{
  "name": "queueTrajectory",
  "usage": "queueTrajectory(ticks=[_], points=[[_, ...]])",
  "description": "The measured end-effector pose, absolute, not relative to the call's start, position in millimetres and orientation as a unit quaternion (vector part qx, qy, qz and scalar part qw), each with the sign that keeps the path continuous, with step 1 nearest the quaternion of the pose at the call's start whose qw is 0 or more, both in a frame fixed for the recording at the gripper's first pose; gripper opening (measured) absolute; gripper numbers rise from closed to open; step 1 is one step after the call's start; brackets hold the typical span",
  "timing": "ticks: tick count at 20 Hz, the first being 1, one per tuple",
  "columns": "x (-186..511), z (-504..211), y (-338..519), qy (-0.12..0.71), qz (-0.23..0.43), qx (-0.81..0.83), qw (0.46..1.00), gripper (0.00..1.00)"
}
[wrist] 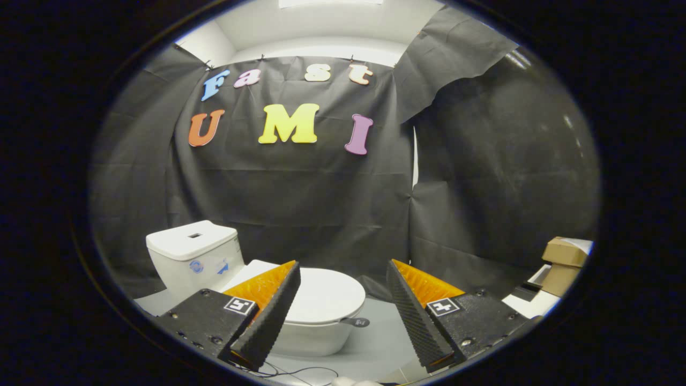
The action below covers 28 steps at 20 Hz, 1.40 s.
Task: Open the toilet lid.
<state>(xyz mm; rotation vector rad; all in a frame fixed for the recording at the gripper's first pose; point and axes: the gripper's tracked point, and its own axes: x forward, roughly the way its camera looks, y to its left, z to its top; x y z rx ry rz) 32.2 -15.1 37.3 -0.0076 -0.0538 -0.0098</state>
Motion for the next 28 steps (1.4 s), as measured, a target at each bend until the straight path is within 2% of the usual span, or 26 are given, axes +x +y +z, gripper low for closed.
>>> queueTrajectory(ticks=[8, 16, 20, 28], points=[[123.5, 15.5, -39.9, 0.006, 0.002, 0.028, 1.000, 1.00], [212.8, -70.5, -55.8, 0.096, 0.034, 0.116, 0.988, 1.00], [234.1, -120.5, -63.2, 0.154, 0.047, 0.169, 0.972, 0.99], [242.3, -180.4, -71.7, 0.219, 0.081, 0.305, 0.923, 0.99]])
